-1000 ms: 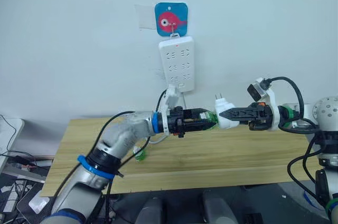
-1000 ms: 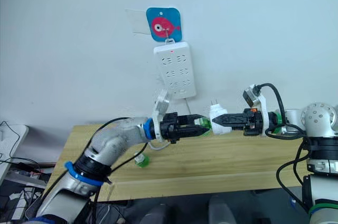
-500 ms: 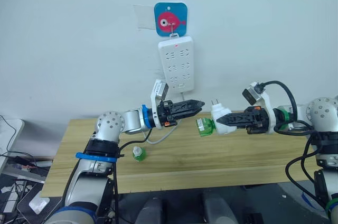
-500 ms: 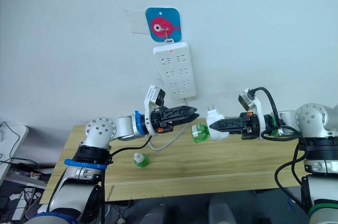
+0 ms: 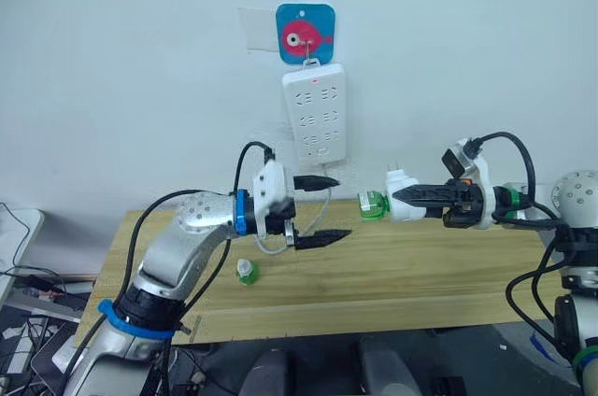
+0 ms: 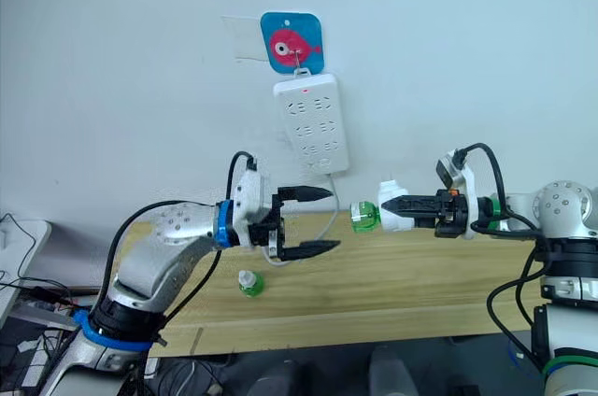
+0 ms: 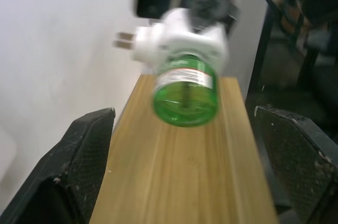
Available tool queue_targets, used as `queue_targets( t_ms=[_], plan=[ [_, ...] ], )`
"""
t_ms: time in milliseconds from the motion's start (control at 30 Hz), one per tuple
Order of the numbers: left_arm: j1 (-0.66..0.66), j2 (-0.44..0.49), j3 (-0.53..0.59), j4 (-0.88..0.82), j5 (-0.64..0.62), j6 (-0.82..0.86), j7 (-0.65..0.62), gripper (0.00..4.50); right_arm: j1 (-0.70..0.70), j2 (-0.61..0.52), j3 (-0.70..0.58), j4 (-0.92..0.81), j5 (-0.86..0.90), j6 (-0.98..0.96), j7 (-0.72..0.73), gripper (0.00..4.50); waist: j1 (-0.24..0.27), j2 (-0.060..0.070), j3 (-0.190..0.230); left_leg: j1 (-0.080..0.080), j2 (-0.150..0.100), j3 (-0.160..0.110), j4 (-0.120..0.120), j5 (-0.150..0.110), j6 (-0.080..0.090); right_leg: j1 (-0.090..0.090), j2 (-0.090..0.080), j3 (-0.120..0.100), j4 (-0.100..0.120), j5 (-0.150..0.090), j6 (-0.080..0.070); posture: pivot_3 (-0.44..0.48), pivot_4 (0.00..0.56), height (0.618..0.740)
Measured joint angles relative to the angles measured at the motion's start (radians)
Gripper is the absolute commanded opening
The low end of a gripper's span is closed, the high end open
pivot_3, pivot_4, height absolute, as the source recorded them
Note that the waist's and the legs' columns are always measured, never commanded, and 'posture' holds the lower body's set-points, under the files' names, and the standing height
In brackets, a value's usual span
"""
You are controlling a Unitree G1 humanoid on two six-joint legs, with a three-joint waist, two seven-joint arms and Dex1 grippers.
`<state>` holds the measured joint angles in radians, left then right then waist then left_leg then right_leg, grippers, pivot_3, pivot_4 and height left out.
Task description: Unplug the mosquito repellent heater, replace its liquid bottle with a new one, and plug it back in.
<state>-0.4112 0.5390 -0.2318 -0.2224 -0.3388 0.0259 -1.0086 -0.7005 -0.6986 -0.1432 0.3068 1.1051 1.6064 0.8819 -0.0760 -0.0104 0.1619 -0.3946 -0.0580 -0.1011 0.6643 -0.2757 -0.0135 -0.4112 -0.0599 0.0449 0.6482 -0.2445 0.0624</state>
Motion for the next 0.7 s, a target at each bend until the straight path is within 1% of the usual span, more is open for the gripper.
queue_targets(
  t_ms=[33,100,167,233,333,500,633,700],
  plan=[
    [0.002,-0.016,0.0,0.012,0.056,-0.106,0.008,4.48,-0.002,0.003,0.0,0.005,-0.001,0.0,-0.003,2.99,0.002,0.0,0.0,0.0,0.0,0.0,0.0,0.0,0.0,0.0,-0.001,0.0,0.0,0.0,0.0,-0.105,0.148,0.74],
    [0.012,-0.042,-0.005,0.06,0.13,-0.264,0.018,4.48,-0.006,0.005,0.0,0.011,-0.001,0.0,-0.009,2.99,0.006,0.0,0.0,0.0,0.0,0.0,0.0,0.0,0.0,0.0,-0.001,0.0,0.0,0.0,0.0,-0.108,0.147,0.74],
    [0.014,-0.067,-0.016,0.122,0.194,-0.392,0.034,4.48,-0.01,0.006,0.0,0.012,0.0,0.0,-0.011,2.99,0.01,0.0,0.0,0.0,0.0,0.0,0.0,0.0,0.0,0.0,-0.001,-0.001,0.0,0.0,0.001,-0.107,0.146,0.74],
    [0.0,-0.105,-0.021,0.204,0.276,-0.536,0.075,4.48,-0.011,0.009,0.0,0.012,0.01,0.0,-0.014,2.99,0.015,0.0,0.0,0.0,0.0,0.0,0.0,0.0,0.0,0.0,-0.001,-0.001,0.0,0.001,0.001,-0.108,0.146,0.74],
    [-0.039,-0.126,-0.031,0.317,0.38,-0.698,0.137,4.48,-0.011,0.013,0.002,0.012,0.019,0.0,-0.02,2.99,0.019,0.0,0.0,0.0,0.0,0.0,0.001,0.0,0.001,0.0,-0.001,-0.001,0.0,0.001,0.001,-0.109,0.147,0.74],
    [-0.065,-0.153,-0.042,0.441,0.481,-0.826,0.23,4.48,-0.011,0.012,0.006,0.012,0.052,0.0,-0.037,2.99,0.018,0.0,0.0,0.0,0.0,0.0,0.001,0.0,0.001,0.0,-0.001,-0.001,0.001,0.001,0.002,-0.112,0.147,0.74],
    [-0.078,-0.166,-0.048,0.487,0.52,-0.888,0.287,4.48,-0.011,0.006,0.009,0.011,0.084,0.0,-0.05,2.99,0.018,0.0,0.0,0.0,0.0,0.0,0.001,0.0,0.001,0.0,-0.001,-0.001,0.001,0.001,0.002,-0.119,0.148,0.74],
    [-0.084,-0.172,-0.05,0.498,0.527,-0.899,0.301,4.08,-0.011,0.006,0.009,0.011,0.093,0.0,-0.056,2.99,0.018,0.0,0.0,0.0,0.0,0.0,0.001,0.0,0.001,0.0,-0.001,-0.001,0.002,0.001,0.002,-0.119,0.148,0.74]
  ],
)
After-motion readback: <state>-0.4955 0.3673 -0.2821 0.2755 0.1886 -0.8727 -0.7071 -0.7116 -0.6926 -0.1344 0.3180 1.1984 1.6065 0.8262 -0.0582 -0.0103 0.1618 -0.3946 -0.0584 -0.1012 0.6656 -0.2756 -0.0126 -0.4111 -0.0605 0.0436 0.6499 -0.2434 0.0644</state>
